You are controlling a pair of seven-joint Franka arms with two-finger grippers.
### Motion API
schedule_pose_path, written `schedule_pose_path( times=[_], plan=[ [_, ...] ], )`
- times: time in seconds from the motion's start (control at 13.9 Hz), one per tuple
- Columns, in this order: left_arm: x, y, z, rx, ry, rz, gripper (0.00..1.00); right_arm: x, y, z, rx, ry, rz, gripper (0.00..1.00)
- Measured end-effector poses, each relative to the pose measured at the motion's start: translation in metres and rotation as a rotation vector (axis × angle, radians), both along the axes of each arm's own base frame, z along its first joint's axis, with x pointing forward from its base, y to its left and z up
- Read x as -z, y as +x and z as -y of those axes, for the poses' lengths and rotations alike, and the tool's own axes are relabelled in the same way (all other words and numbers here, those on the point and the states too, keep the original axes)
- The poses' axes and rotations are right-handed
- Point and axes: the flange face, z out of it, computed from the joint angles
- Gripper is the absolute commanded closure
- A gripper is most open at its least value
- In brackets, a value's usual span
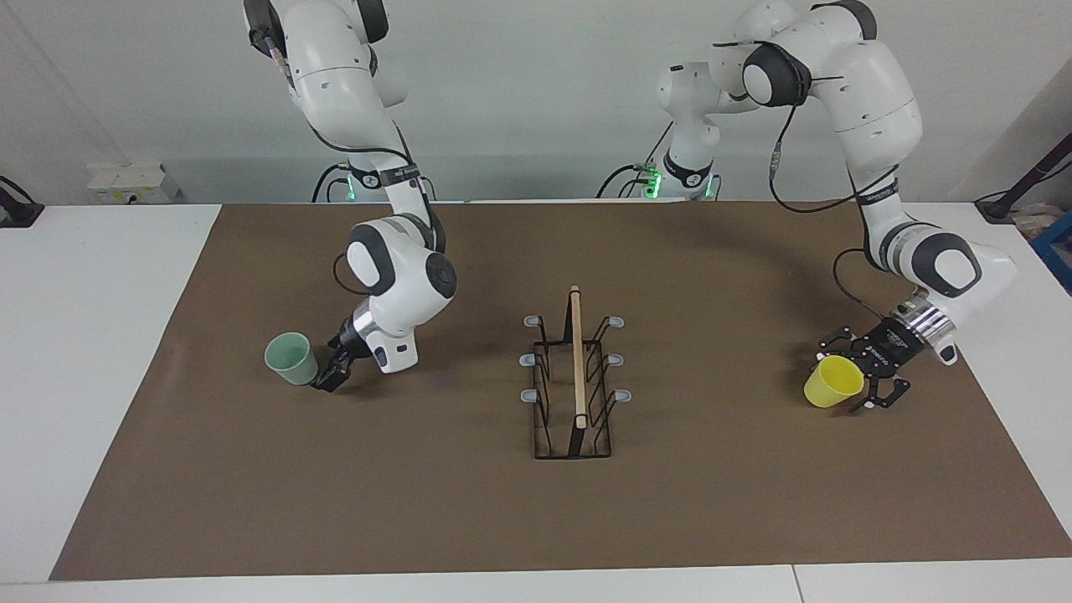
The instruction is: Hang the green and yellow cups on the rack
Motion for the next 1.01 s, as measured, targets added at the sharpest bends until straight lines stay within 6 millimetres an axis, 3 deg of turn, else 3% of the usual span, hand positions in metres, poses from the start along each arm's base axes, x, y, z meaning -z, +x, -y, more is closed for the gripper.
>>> schedule_pose_path(
  times=[0.29,0.36,0.58,0.65,0.86,1.01],
  plan=[
    [0.001,0.003,0.012,0.004,0.011,0.006,0.04,0.018,-0.013,0.006,-0.082,-0.052,-0.021,0.00],
    [-0.001,0.005,0.015,0.003,0.023,0.012,0.31,0.023,-0.018,0.008,-0.123,-0.080,-0.029,0.00],
    [-0.007,0.010,0.025,0.027,0.052,0.049,0.86,0.031,-0.029,0.013,-0.217,-0.140,-0.077,0.00],
    [-0.009,0.012,0.029,0.038,0.063,0.064,1.00,0.031,-0.029,0.013,-0.237,-0.148,-0.093,0.00],
    [-0.019,0.017,0.038,0.059,0.095,0.107,1.00,0.027,-0.028,0.021,-0.293,-0.191,-0.117,0.00],
    [-0.040,0.023,0.041,0.084,0.132,0.163,1.00,0.026,-0.025,0.032,-0.330,-0.222,-0.151,0.00]
  ],
)
